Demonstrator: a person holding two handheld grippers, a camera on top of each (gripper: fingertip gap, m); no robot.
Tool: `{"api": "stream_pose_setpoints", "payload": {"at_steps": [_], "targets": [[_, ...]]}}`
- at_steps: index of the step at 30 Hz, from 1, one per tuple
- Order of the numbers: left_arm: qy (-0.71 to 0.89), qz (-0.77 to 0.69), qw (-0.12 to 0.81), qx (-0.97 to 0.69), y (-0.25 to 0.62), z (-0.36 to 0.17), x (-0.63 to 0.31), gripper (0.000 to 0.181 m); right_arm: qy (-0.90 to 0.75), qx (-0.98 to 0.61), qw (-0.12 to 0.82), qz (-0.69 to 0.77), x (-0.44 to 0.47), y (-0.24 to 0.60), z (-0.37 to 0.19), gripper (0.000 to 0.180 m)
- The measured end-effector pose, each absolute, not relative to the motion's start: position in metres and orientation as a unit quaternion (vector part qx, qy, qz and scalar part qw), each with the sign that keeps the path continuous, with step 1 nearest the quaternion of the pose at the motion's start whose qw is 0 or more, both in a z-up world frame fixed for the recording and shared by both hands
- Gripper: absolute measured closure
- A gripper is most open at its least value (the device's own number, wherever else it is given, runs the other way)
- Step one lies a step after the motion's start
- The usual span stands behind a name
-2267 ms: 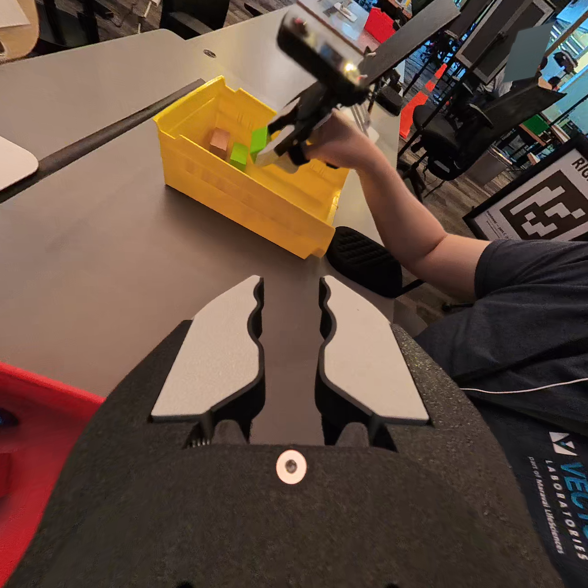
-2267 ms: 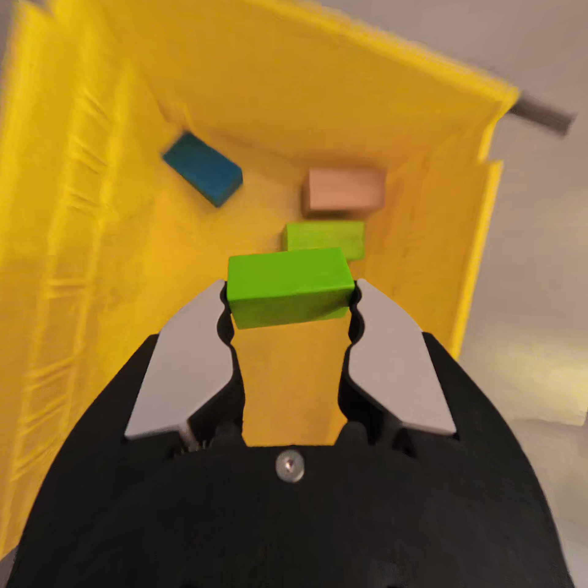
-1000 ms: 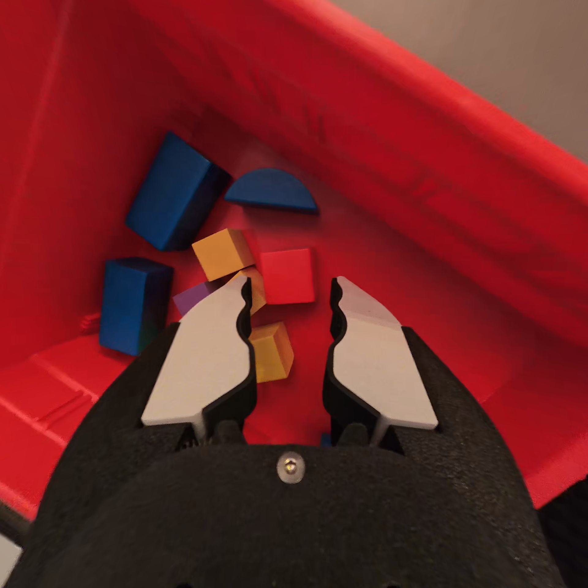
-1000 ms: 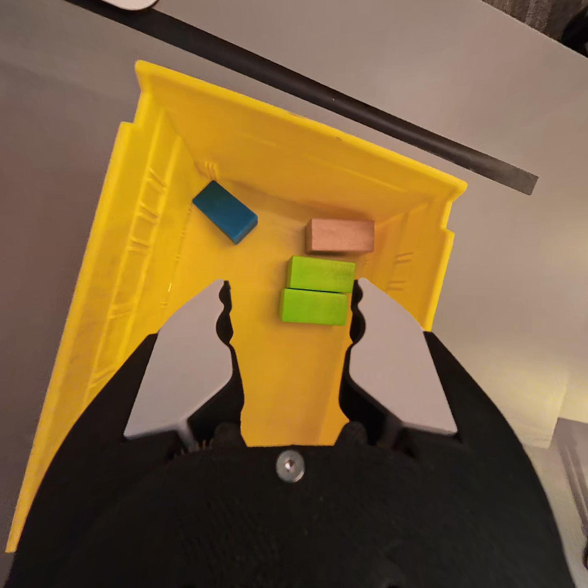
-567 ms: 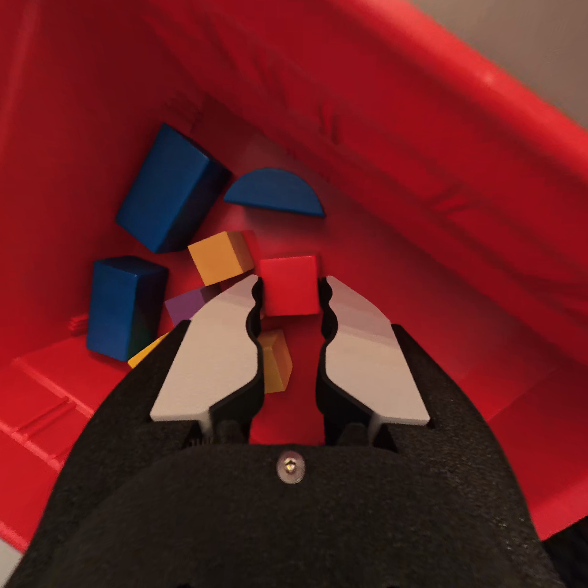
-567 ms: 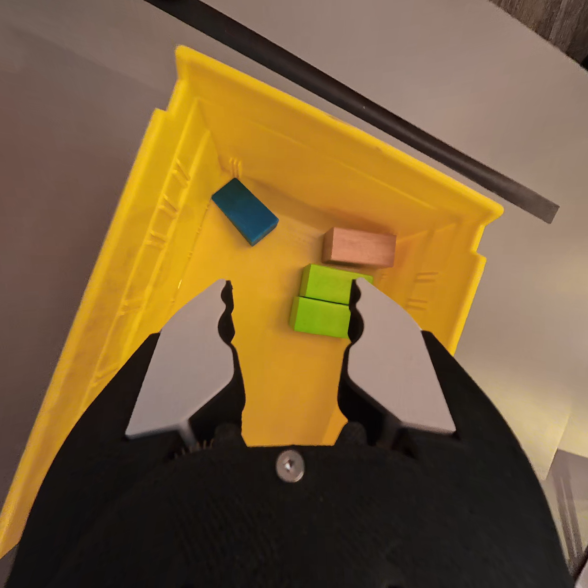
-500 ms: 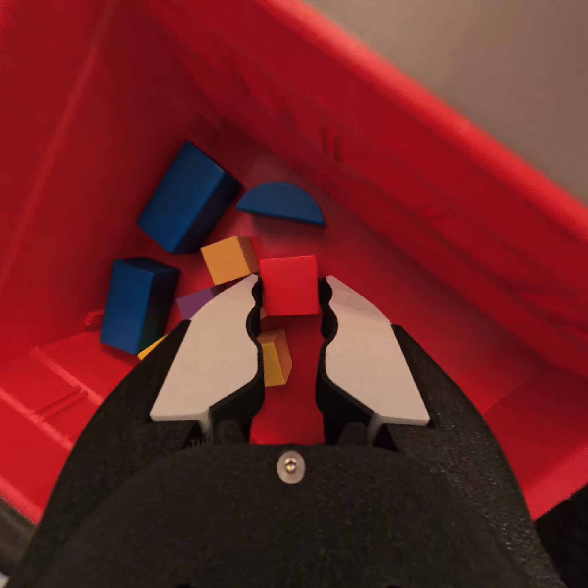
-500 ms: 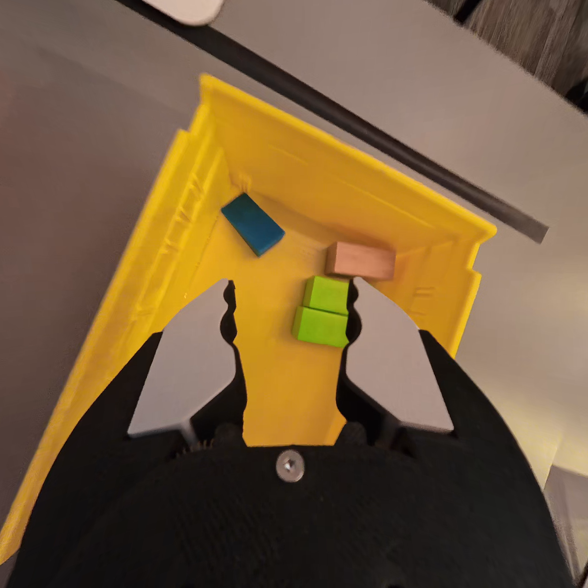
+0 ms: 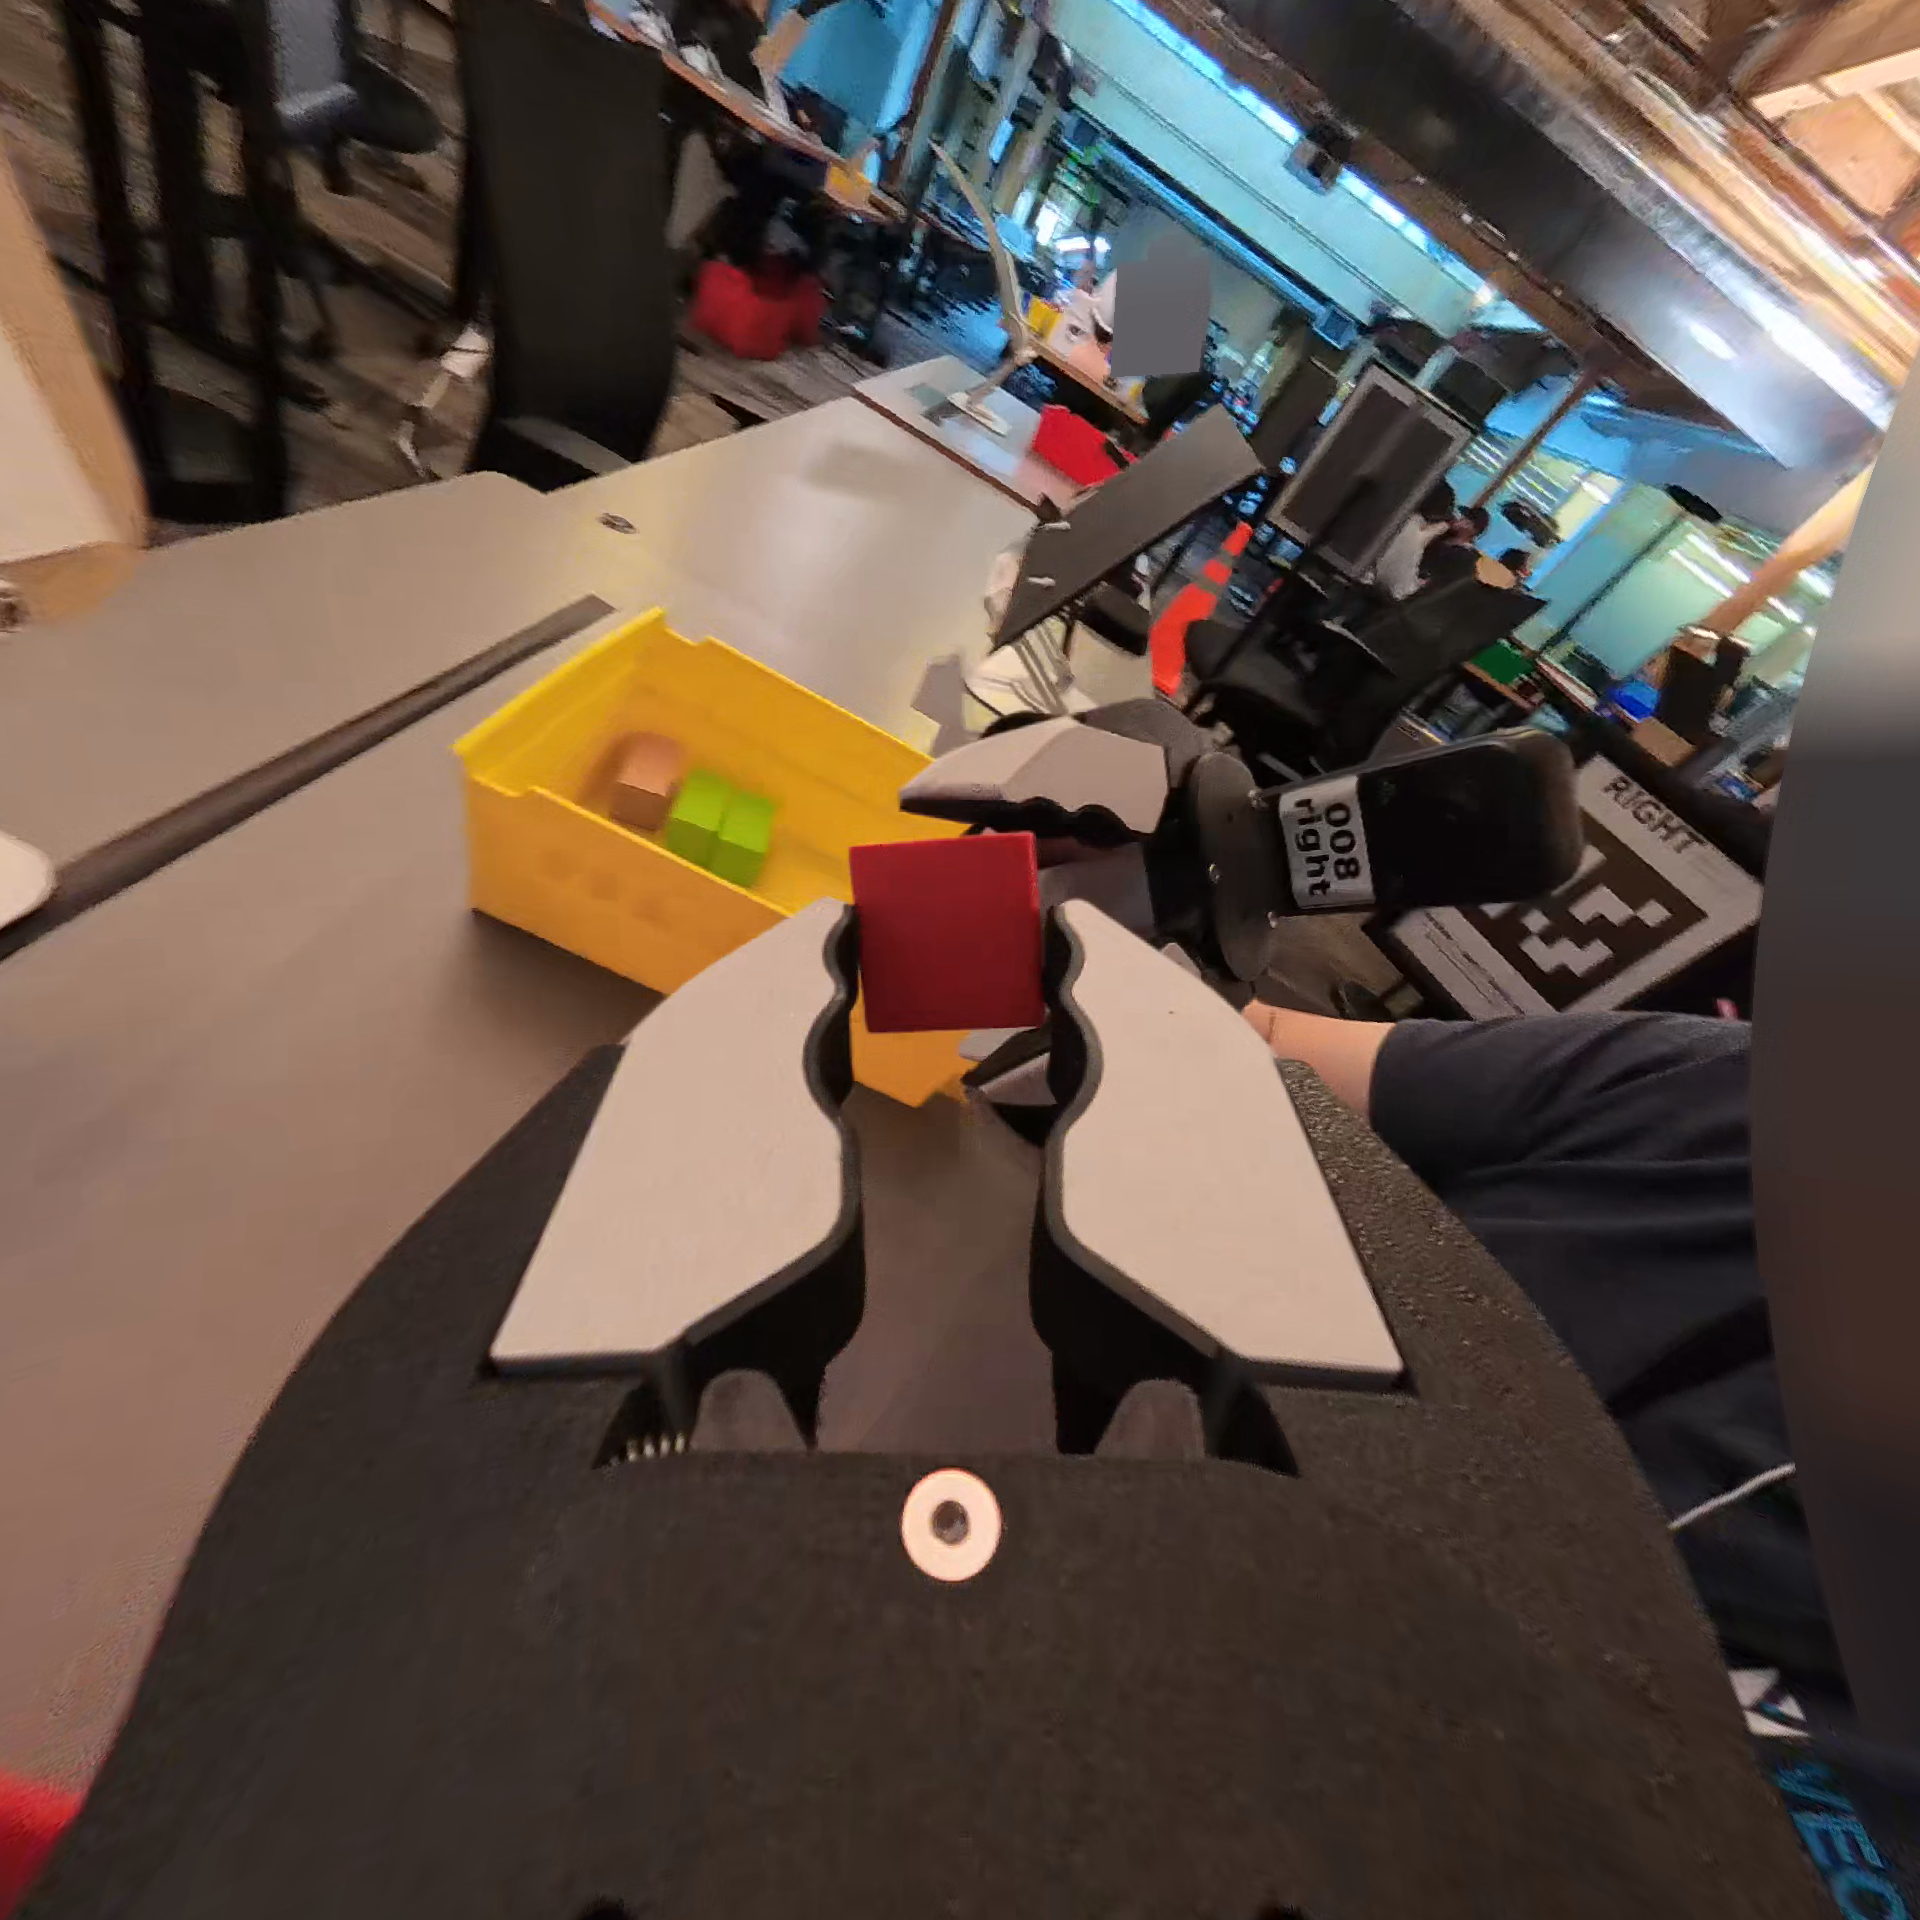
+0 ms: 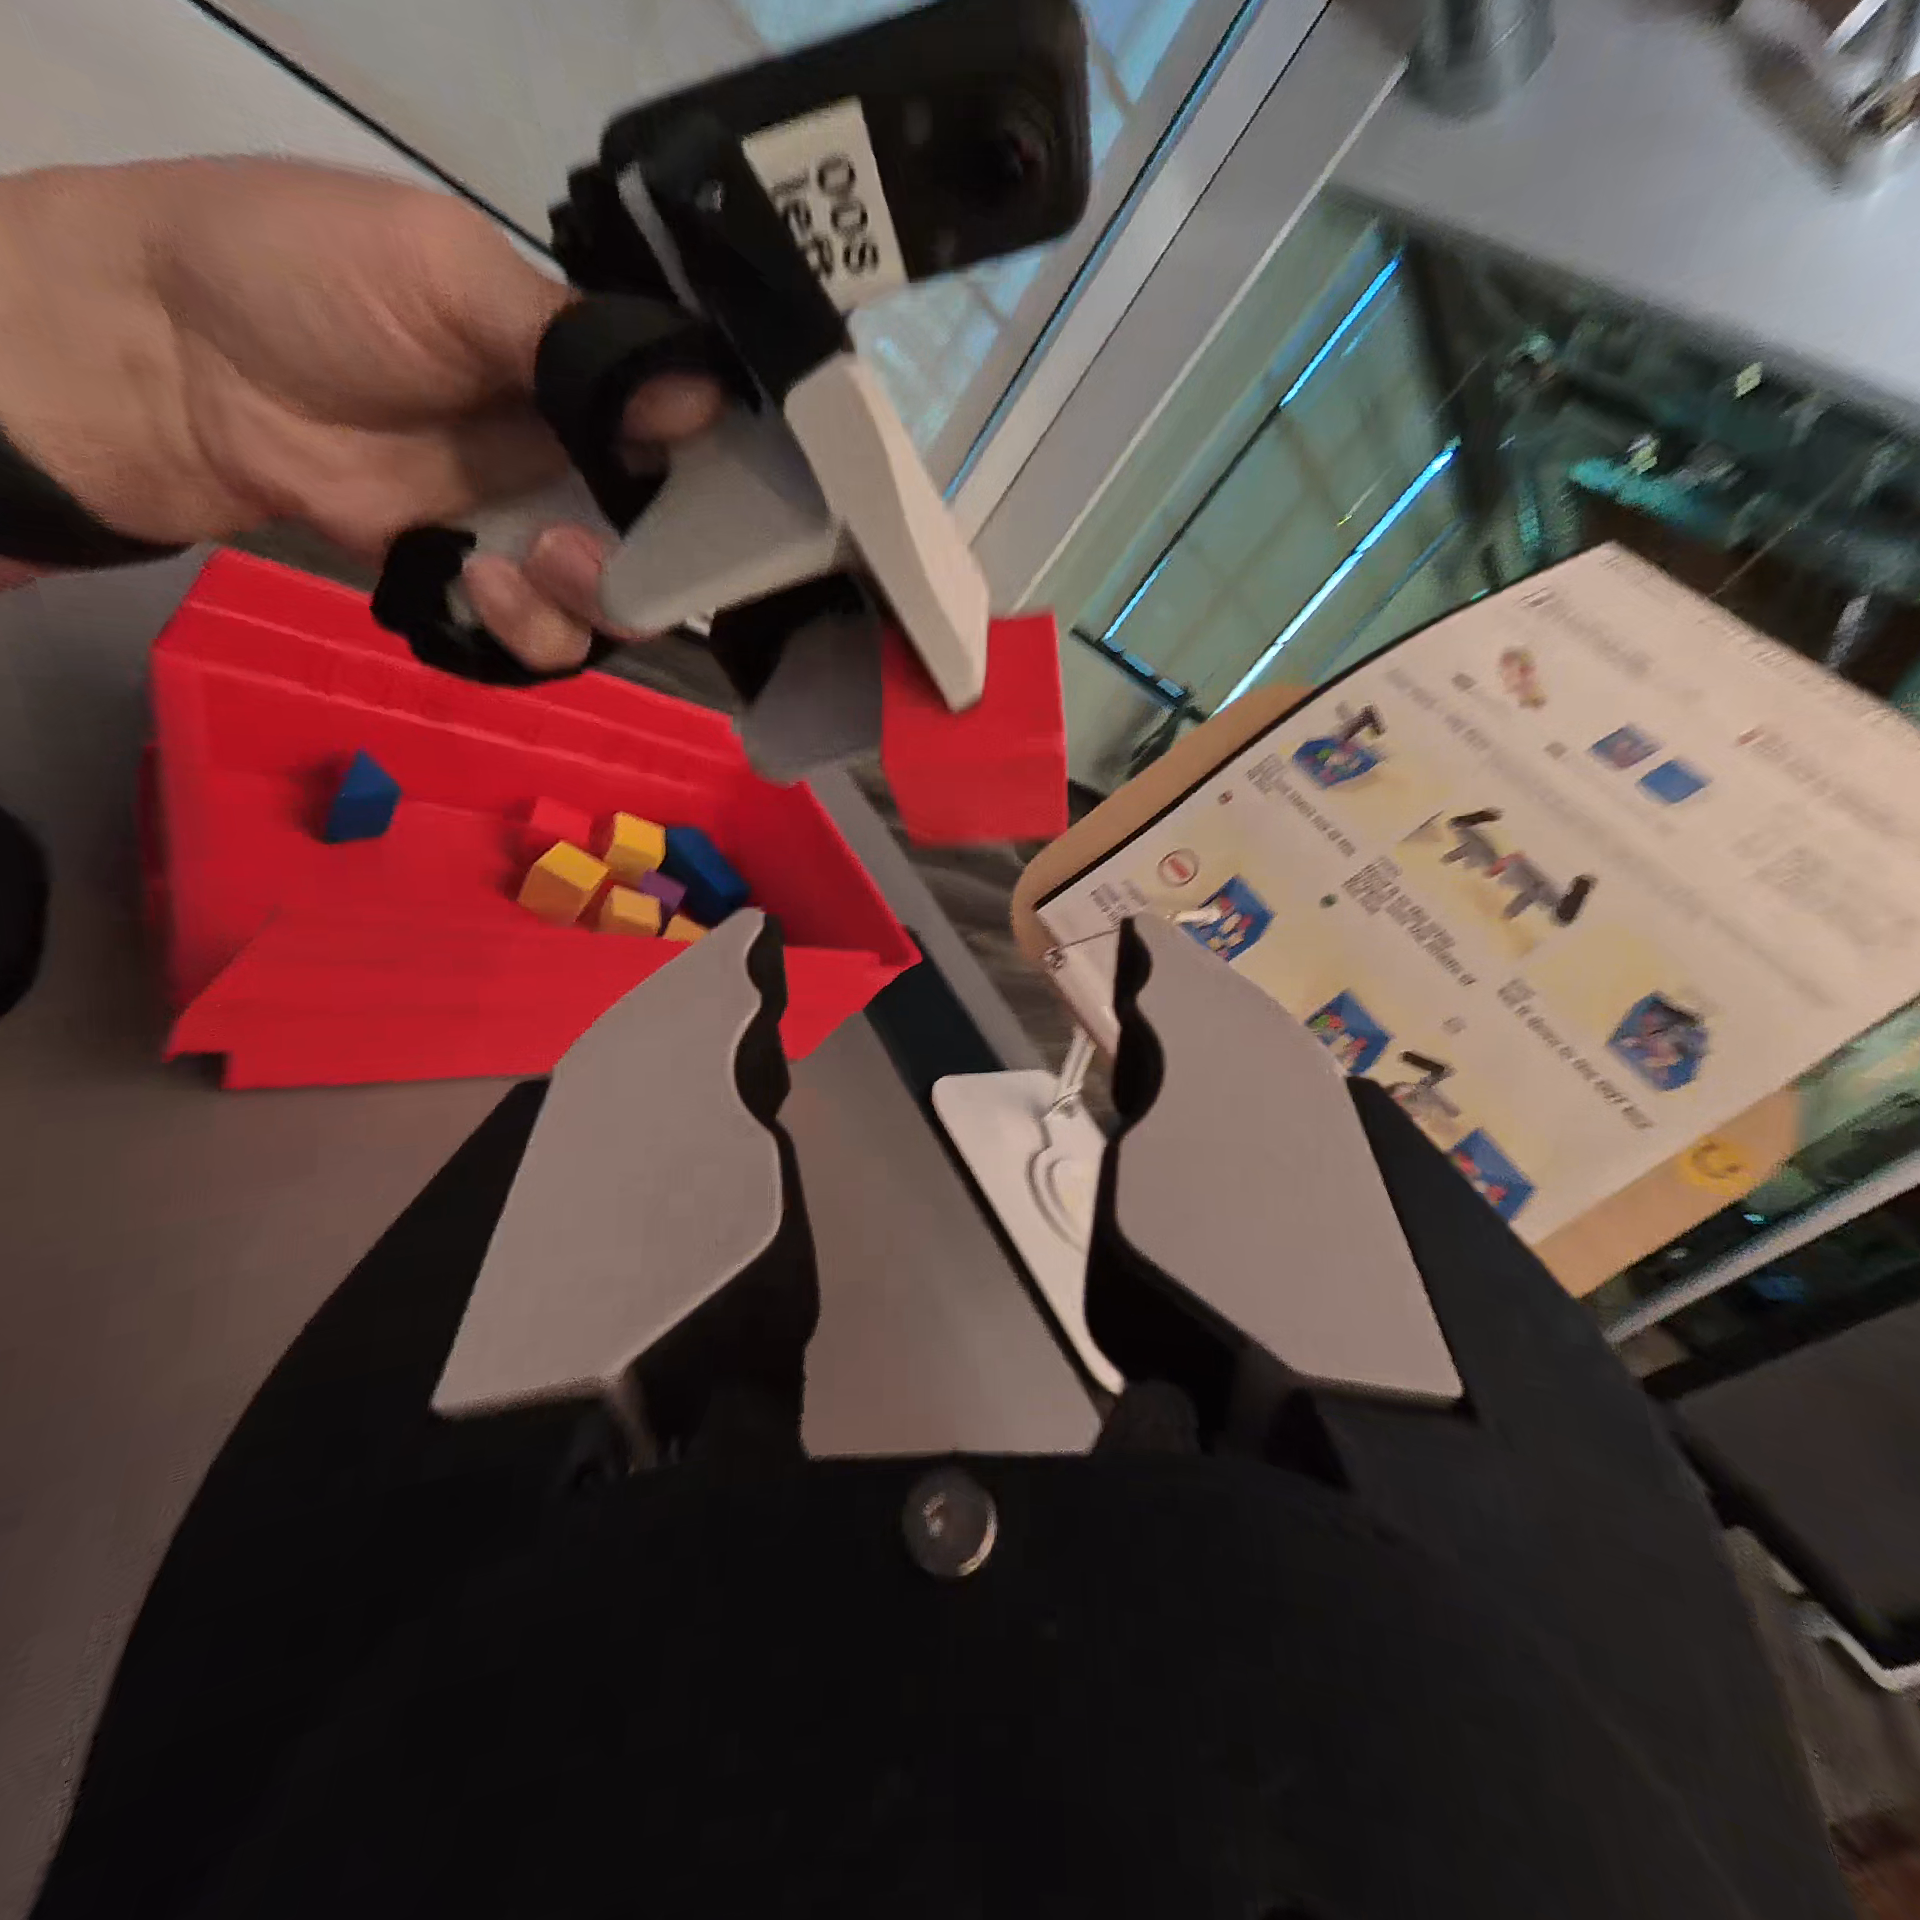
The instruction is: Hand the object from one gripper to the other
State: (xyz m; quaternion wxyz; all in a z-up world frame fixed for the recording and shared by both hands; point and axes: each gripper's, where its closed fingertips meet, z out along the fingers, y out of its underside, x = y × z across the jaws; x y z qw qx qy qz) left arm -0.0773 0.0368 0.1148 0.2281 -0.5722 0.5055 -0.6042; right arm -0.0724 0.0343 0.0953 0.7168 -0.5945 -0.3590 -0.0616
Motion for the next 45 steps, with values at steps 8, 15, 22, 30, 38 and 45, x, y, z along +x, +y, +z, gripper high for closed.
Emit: {"api": "stream_pose_setpoints", "payload": {"at_steps": [8, 15, 22, 30, 38, 45], "targets": [[0.528, -0.619, 0.174, -0.555, 0.01, 0.097, -0.059, 0.147, -0.375, -0.581, 0.718, -0.075, -0.07, 0.025, 0.096, 0.144], [0.565, -0.491, 0.337, -0.571, 0.052, 0.096, -0.076, 0.149, -0.24, -0.8, 0.547, -0.057, 0.062, 0.034, 0.066, 0.145], [0.552, -0.423, 0.457, -0.555, 0.076, 0.12, -0.115, 0.139, 0.061, -0.988, 0.139, -0.034, 0.228, -0.044, -0.095, 0.145], [0.567, -0.282, 0.409, -0.657, 0.107, 0.081, -0.152, 0.141, 0.072, -0.996, 0.018, -0.043, 0.236, -0.068, -0.135, 0.144], [0.516, -0.157, 0.362, -0.76, 0.175, 0.029, -0.197, 0.146, 0.059, -0.995, -0.016, -0.081, 0.238, -0.068, -0.144, 0.144], [0.505, -0.108, 0.249, -0.819, 0.209, -0.042, -0.221, 0.141, 0.048, -0.995, -0.038, -0.075, 0.23, -0.066, -0.153, 0.143]]}}
